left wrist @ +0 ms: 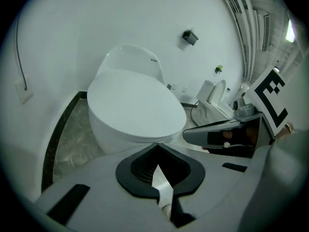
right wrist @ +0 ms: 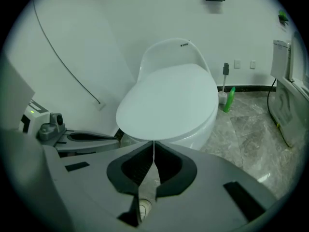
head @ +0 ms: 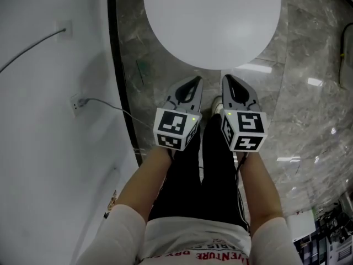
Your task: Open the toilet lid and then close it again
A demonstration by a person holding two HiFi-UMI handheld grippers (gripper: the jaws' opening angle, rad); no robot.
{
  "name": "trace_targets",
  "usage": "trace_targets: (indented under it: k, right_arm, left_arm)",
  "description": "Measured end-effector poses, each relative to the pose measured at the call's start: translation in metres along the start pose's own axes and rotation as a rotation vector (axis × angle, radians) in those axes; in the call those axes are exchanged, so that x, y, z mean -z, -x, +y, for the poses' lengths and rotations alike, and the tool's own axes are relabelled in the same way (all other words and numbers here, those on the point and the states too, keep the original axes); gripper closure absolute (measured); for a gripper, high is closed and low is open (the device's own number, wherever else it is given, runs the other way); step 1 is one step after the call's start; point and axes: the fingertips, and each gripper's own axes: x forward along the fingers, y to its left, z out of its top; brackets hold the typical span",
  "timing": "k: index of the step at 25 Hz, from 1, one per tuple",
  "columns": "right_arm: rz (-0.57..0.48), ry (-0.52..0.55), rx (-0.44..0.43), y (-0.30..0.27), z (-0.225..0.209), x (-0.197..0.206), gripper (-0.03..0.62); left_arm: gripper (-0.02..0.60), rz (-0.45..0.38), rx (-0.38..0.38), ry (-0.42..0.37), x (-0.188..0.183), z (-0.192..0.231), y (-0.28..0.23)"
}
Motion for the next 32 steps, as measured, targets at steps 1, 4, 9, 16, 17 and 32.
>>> trace_targets:
  k: [1, 4, 9, 16, 17, 32]
  right_arm:
    - [0.01, -0.001, 0.001, -0.006, -0.001, 0.004, 0.581]
    - [0.018, -0.018, 0.003, -0.018, -0.003, 0.009, 0.582]
    - [0.022, -0.02, 0.016, -0.024, -0.003, 0.008, 0.581]
    - [0.015, -0.052, 0.029, -0.023, -0.003, 0.005, 0.582]
    - [0.01, -0.061, 0.027, -0.023, -0.003, 0.005, 0.58]
    - [-0.112, -0.044, -0.001, 0.019, 0.013, -0.032, 0.582]
  left_arm:
    - [0.578, 0.004, -0.003, -0.005, 0.003, 0.002, -0.006]
    - [0.578, 0.004, -0.003, -0.014, 0.006, 0.008, -0.019]
    - [0.578, 0.014, -0.009, 0.02, 0.006, 0.017, -0.028]
    - [0.578, 0.029, 0.008, 0.058, 0.002, 0.016, -0.028]
    - [0.578, 0.03, 0.013, 0.062, 0.001, 0.016, -0.027]
    - [0.578, -0.072, 0.08, 0.068, -0.041, -0.002, 0.011]
